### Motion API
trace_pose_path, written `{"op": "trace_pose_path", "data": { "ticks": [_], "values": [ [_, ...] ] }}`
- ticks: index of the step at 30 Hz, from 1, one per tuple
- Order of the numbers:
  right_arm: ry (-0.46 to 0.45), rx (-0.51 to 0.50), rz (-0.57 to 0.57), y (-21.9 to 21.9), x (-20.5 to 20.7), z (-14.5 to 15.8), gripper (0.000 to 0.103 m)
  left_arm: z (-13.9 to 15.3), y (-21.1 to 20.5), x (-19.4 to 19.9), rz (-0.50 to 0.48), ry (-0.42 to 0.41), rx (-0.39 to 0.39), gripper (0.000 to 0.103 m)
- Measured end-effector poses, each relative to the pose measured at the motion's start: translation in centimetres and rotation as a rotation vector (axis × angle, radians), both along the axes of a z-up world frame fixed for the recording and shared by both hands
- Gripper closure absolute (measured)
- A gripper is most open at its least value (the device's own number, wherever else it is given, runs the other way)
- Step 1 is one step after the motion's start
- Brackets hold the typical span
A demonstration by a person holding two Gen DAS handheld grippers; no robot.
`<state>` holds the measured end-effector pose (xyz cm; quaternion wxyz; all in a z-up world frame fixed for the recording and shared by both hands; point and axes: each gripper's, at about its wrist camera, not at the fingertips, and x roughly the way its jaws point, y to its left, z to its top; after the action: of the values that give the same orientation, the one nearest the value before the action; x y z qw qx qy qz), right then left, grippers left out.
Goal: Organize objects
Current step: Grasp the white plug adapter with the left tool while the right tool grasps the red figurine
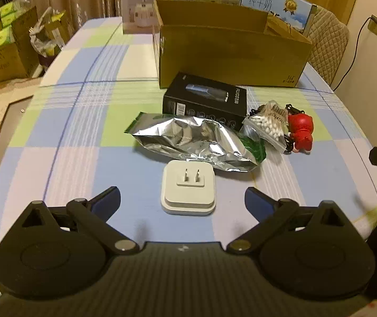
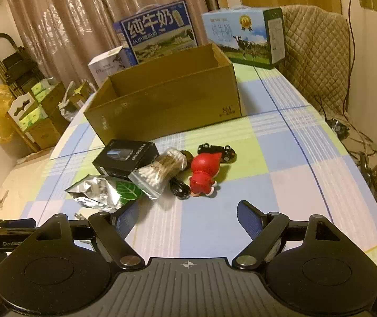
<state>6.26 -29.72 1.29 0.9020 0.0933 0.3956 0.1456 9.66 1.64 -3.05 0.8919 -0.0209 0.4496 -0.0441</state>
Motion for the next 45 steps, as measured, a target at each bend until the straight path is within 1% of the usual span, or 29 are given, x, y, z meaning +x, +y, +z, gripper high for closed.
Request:
{"op": "trace_pose_path", "data": {
  "ticks": [7,8,11,14,16,18,22,24,28,30,31,33,39,45],
  "values": [
    [0.032,-0.002,-0.016,-0.1,1.6,-1.4,0.024,-1.8,-0.7,2.3,-0.031,0.054,-0.002,0.008],
    [0.035,-0.003,-0.019,-0.1,1.9,-1.6,0.024,-2.1,-0.8,2.7,-0.033,0.064,-0.002,0.01],
    [0.047,0.0,-0.024,0.0,2.7,-2.2,0.024,-3.1,-1.0,3.6,-0.042,0.085,0.014,0.011],
    [0.058,-0.001,-0.027,0.0,3.5,-2.8,0.024,-3.9,-1.1,4.3,-0.047,0.1,0.021,0.016],
    [0.064,-0.002,-0.028,0.1,4.0,-3.1,0.024,-4.3,-1.1,4.7,-0.049,0.108,0.024,0.016],
    [0.068,-0.004,-0.028,0.1,4.5,-3.4,0.024,-4.7,-1.1,5.1,-0.053,0.116,0.034,0.02],
    [0.078,-0.008,-0.037,-0.1,5.3,-4.1,0.024,-5.3,-1.3,5.7,-0.06,0.129,0.036,0.023],
    [0.081,-0.01,-0.038,-0.1,5.7,-4.4,0.024,-5.6,-1.5,5.9,-0.061,0.132,0.043,0.029],
    [0.096,-0.013,-0.033,-0.2,6.3,-5.0,0.024,-5.9,-1.6,6.2,-0.064,0.141,0.047,0.032],
    [0.105,-0.013,-0.034,-0.2,6.6,-5.3,0.024,-6.1,-1.6,6.3,-0.063,0.146,0.049,0.037],
    [0.107,-0.014,-0.034,-0.2,6.7,-5.4,0.024,-6.1,-1.7,6.3,-0.063,0.145,0.052,0.038],
    [0.108,-0.015,-0.033,-0.2,7.0,-5.6,0.024,-6.0,-1.7,6.4,-0.063,0.143,0.057,0.043],
    [0.1,-0.02,-0.031,0.0,8.1,-5.8,0.024,-5.3,-1.5,6.2,-0.05,0.145,0.034,0.043],
    [0.09,-0.045,-0.011,0.9,10.0,-6.2,0.024,-3.5,-1.9,6.2,-0.049,0.104,0.011,0.043]
  ]
}}
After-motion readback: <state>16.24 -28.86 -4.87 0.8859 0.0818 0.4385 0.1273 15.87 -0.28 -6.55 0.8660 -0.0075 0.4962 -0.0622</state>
